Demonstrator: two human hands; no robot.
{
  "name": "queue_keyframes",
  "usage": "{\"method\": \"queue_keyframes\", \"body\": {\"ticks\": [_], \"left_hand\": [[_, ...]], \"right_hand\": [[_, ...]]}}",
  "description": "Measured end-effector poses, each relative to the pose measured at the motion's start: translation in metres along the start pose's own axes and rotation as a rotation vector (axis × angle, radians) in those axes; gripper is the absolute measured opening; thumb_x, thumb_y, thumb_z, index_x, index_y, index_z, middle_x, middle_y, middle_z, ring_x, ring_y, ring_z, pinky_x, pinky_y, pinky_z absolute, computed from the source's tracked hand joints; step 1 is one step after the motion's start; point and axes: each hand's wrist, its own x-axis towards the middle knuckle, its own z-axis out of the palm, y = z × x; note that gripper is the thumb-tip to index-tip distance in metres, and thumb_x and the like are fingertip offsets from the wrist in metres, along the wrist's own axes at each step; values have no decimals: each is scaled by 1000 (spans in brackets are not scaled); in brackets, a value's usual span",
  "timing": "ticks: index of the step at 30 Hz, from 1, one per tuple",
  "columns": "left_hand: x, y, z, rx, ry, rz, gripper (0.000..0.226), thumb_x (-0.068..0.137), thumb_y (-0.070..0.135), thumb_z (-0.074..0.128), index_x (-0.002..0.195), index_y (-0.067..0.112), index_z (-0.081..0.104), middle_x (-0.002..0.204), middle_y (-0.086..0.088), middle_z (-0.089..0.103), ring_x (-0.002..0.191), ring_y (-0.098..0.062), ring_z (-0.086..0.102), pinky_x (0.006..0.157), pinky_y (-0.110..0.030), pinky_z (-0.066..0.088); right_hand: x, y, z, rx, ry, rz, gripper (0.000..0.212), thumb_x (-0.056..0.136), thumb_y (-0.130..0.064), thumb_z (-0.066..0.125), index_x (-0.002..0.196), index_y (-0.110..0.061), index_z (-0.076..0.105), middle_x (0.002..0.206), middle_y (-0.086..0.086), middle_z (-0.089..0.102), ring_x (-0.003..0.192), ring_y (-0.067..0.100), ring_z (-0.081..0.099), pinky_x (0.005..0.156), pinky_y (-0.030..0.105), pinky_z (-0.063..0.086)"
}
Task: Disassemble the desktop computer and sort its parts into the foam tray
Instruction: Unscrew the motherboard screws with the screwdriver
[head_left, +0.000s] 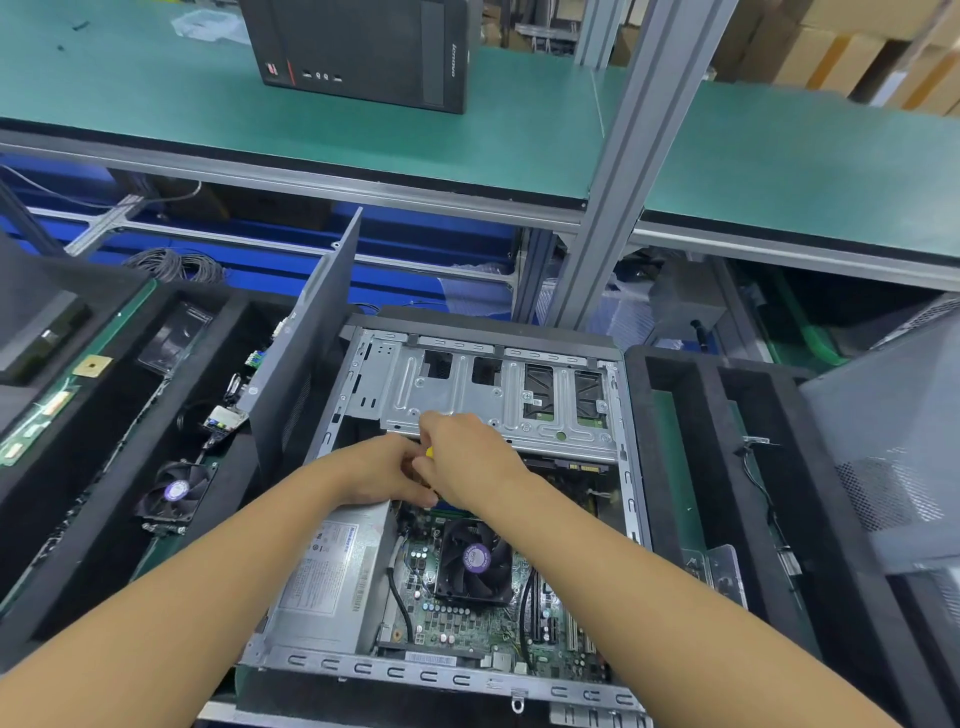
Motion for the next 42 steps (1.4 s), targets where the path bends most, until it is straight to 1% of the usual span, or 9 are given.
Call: {"method": "queue_keyframes", "body": {"ticks": [6, 10, 13, 19, 23, 27, 30, 38, 42], "left_hand": [[-1, 1, -1, 65, 50, -24, 19, 84, 23, 75, 73, 31, 62, 56, 23, 60, 49, 6, 51, 60, -21, 41], [-3, 2, -3, 155, 123, -69, 11, 73, 28, 78, 70, 28, 67, 67, 10, 67, 63, -7, 59, 63, -25, 47], [-4, 3, -2, 159, 130, -77, 20, 70, 27, 82, 59, 31, 66, 56, 15, 63, 54, 1, 54, 58, -25, 43], [-6, 6, -3, 162, 112, -63, 26, 69, 9, 77, 63, 28, 61, 60, 12, 62, 60, -8, 55, 62, -26, 44], [-6, 6, -2, 183, 142, -92, 19, 75, 12, 79, 86, 24, 68, 84, 6, 70, 81, -12, 64, 77, -30, 49], [-8, 8, 1, 211, 185, -117, 24, 70, 22, 84, 68, 29, 61, 73, 8, 65, 70, -9, 58, 60, -25, 40], [-7, 10, 2, 196, 212, -136, 26, 67, 23, 86, 61, 27, 61, 69, 5, 67, 64, -7, 56, 55, -24, 39], [-10, 5, 1, 214, 226, -63, 13, 72, 21, 80, 73, 17, 67, 73, -1, 69, 72, -18, 63, 68, -32, 51], [-8, 6, 4, 261, 301, -56, 25, 69, 26, 82, 58, 25, 59, 60, 6, 61, 59, -8, 52, 54, -22, 38]], "right_hand": [[0, 2, -2, 36, -52, -57, 22, 86, -2, 59, 103, -16, 57, 103, 6, 40, 87, 28, 49, 70, 33, 38], [-2, 0, 1, 64, -40, -43, 24, 92, -28, 59, 111, -15, 51, 103, 7, 42, 98, 33, 54, 73, 35, 40], [-2, 1, 3, -21, 9, 13, 40, 97, -44, 53, 120, -11, 48, 107, 15, 56, 96, 35, 57, 70, 37, 42], [1, -4, -1, 2, -64, -92, 16, 94, -15, 59, 109, -11, 55, 111, 14, 52, 97, 35, 57, 73, 35, 42], [3, -1, -8, 4, -93, -113, 26, 89, -3, 61, 112, -15, 61, 106, 6, 41, 87, 29, 52, 72, 31, 39], [0, -2, -4, 40, -65, -64, 29, 94, -29, 59, 118, -14, 54, 110, 10, 48, 96, 32, 54, 75, 35, 41], [-1, -3, 1, -48, 20, -12, 36, 97, -43, 53, 116, -12, 51, 104, 13, 56, 83, 30, 50, 67, 35, 38], [1, -7, -6, -1, -69, -99, 19, 92, -8, 53, 109, -14, 57, 105, 8, 43, 88, 31, 52, 71, 32, 37], [0, -4, -6, 33, -109, -82, 18, 91, -10, 54, 108, -16, 59, 103, 5, 38, 86, 29, 50, 70, 30, 32]]}}
